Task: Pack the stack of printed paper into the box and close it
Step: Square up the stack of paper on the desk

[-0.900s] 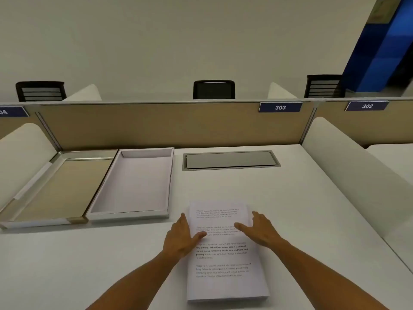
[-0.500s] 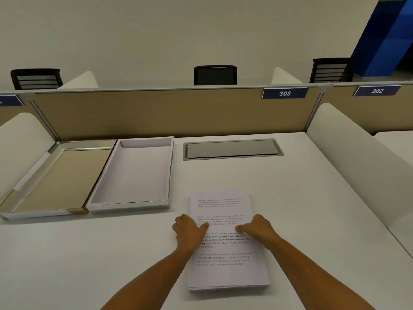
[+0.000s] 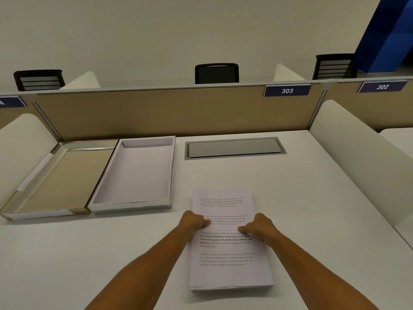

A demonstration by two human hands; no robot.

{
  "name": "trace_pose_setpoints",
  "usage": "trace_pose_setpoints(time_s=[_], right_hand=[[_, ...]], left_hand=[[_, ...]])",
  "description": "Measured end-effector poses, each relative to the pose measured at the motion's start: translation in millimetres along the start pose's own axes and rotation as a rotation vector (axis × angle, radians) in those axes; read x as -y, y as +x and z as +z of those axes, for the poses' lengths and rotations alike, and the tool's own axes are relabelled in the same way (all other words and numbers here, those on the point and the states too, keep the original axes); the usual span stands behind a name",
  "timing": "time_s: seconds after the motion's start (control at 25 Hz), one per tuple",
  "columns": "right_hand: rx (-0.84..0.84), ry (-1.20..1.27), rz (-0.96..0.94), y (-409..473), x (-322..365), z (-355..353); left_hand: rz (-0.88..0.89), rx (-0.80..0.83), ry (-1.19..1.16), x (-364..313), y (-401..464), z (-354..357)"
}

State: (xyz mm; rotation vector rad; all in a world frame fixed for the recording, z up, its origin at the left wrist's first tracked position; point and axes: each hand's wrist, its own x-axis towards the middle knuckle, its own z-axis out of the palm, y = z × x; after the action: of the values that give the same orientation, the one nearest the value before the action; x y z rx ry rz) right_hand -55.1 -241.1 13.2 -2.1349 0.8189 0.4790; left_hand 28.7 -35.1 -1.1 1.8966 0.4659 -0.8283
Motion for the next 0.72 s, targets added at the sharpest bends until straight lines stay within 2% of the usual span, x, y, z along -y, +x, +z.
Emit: trace_pose_setpoints(time_s=[0.2, 0.4, 0.72], right_hand=[[-0.008, -0.036, -0.002, 1, -1, 1], [-0.007, -0.042, 0.002, 5, -3, 1], [-0.033, -0.024, -0.013, 1, -9, 5]], left_hand=[[-0.01, 0.006, -0.014, -11, -6, 4], [0.024, 0.047, -0.234, -4, -13, -2], [0.255, 0.188, -0.402, 26, -10, -4]])
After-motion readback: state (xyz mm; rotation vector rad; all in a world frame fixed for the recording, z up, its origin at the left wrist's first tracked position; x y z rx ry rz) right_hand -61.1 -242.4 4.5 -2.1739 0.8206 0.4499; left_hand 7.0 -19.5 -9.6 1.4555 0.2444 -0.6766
